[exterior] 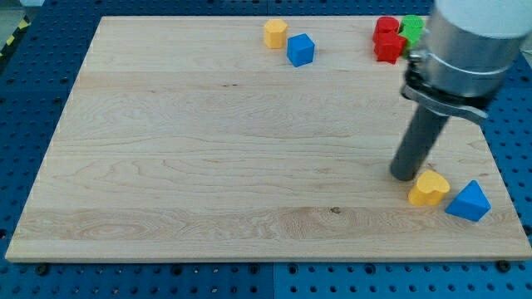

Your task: Move your arm to the left of the board

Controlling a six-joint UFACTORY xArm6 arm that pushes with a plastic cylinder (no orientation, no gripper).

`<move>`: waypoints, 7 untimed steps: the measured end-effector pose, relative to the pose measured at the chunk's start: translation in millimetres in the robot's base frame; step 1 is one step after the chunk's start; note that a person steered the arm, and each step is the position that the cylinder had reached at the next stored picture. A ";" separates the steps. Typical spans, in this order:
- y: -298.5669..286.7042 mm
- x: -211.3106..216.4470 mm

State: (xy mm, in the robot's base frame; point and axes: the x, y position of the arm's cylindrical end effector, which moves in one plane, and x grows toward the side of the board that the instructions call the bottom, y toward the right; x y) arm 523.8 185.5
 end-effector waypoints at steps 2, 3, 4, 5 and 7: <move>37.0 6.1; 3.3 -11.5; -30.9 -21.1; -30.6 -23.4; -25.1 -6.4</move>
State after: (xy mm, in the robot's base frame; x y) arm 517.4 160.4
